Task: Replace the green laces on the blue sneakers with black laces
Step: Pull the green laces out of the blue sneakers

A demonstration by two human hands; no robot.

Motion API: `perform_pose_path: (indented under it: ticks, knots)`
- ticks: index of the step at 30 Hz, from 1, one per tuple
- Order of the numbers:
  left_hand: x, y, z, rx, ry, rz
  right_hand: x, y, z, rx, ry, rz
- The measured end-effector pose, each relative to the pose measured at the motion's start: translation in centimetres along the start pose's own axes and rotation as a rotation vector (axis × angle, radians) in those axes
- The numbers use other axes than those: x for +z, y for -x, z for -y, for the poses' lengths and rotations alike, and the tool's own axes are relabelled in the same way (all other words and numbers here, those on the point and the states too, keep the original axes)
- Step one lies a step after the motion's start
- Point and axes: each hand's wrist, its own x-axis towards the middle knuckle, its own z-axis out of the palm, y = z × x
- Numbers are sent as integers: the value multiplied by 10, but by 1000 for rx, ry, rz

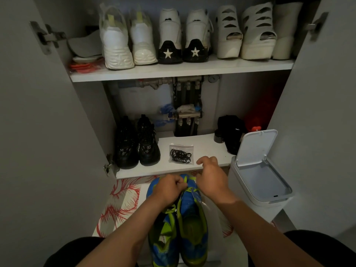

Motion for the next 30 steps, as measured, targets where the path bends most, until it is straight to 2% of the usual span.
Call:
perform_pose_path:
  ticks: [3,5,8,10,15,19,22,25,30]
  knots:
    - [-2,0,-10,47,173,-107,2,4,5,-41,-19,22]
    - [-6,-1,-17,78,262,-171,3,5,7,-44,-65,139]
    - [-12,0,-25,142,365,-170,10,7,7,-88,-124,357]
    - [-14,0,-27,186,382,-161,16,8,5,-98,-139,404]
    - [-18,-2,-25,154,350,-54,20,4,0,-54,-185,370]
    - [-14,0,-17,31,147,32,12,5,1,106,-490,300]
    - [-11,3,-12,28,19,112,4,1,5,166,-637,180]
    - [-9,3,-10,58,-9,189,-3,-5,8,219,-755,78]
    - [-9,-1,-8,43,-35,102,-1,-5,5,244,-751,72]
